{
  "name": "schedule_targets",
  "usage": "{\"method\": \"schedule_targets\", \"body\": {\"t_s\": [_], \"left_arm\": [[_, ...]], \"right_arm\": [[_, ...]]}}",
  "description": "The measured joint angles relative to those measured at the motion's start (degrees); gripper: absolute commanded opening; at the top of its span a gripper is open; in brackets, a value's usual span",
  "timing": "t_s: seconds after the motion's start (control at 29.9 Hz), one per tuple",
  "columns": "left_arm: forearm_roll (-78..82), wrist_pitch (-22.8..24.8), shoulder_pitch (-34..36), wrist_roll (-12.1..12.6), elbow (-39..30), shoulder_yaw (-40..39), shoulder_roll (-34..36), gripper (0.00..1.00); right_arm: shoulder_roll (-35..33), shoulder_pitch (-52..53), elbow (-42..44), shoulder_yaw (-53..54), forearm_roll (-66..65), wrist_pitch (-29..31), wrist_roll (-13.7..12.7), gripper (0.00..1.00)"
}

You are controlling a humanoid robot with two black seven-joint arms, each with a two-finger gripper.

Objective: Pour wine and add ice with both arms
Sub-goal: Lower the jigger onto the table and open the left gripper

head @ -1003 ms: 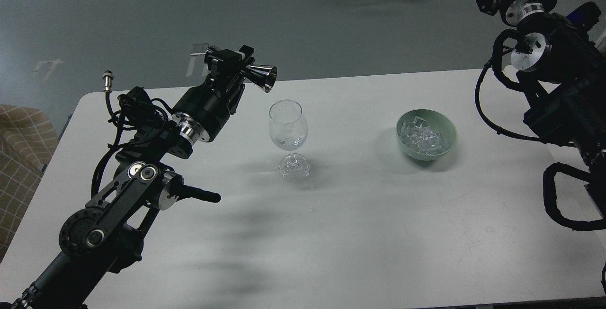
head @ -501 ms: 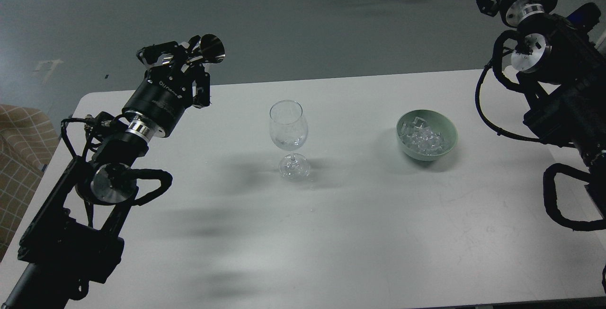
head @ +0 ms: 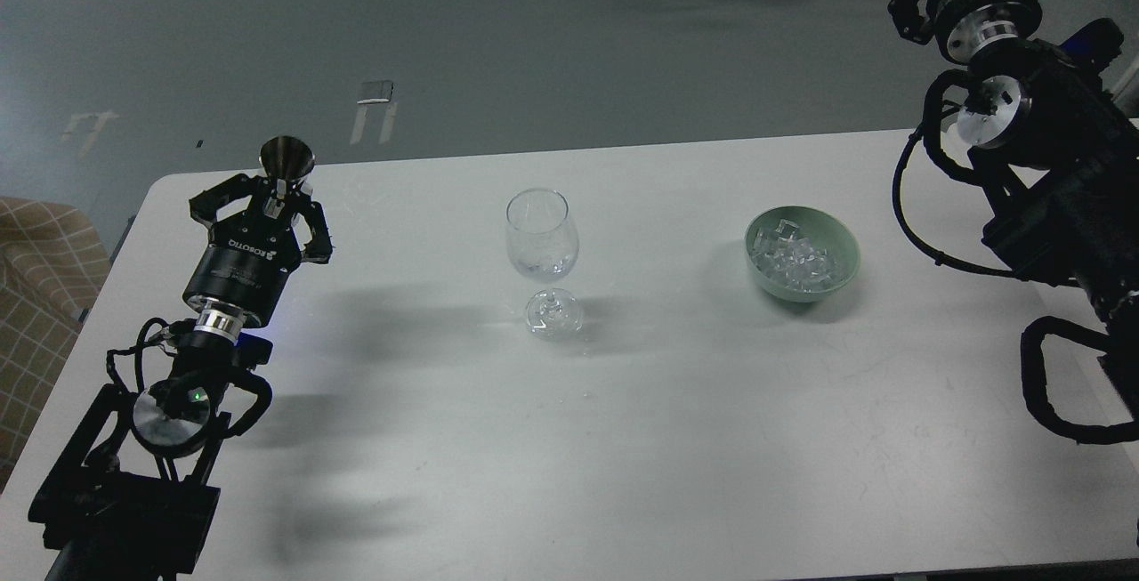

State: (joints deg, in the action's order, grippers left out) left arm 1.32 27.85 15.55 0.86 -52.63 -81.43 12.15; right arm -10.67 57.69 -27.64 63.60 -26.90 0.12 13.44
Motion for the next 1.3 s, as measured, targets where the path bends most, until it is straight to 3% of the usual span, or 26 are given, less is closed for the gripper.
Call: {"method": "schedule_targets", "body": {"t_s": [0.37, 0.5, 1.14, 1.3], "left_arm": [[-2.1, 0.2, 11.7, -1.6, 19.5, 0.2, -4.1, 0.10], [-2.1, 0.2, 13.7, -2.2, 23.3, 0.3, -4.5, 0.18], [-2.0, -1.8, 16.0, -3.9, 25.1, 0.9, -4.9, 0.47], [-2.0, -2.1, 16.2, -3.9, 25.1, 1.1, -4.6, 0.50]], "right_arm": [[0.3, 0.5, 0.1, -1.5, 0.0, -2.0, 0.0, 1.00], [0.4, 0.3, 0.1, -1.7, 0.0, -2.2, 0.1, 1.00], [-1.4, -1.2, 0.0, -1.6, 0.1, -2.1, 0.0, 1.00], [-1.5, -1.2, 0.0, -1.6, 0.1, -2.0, 0.0, 1.00]]}}
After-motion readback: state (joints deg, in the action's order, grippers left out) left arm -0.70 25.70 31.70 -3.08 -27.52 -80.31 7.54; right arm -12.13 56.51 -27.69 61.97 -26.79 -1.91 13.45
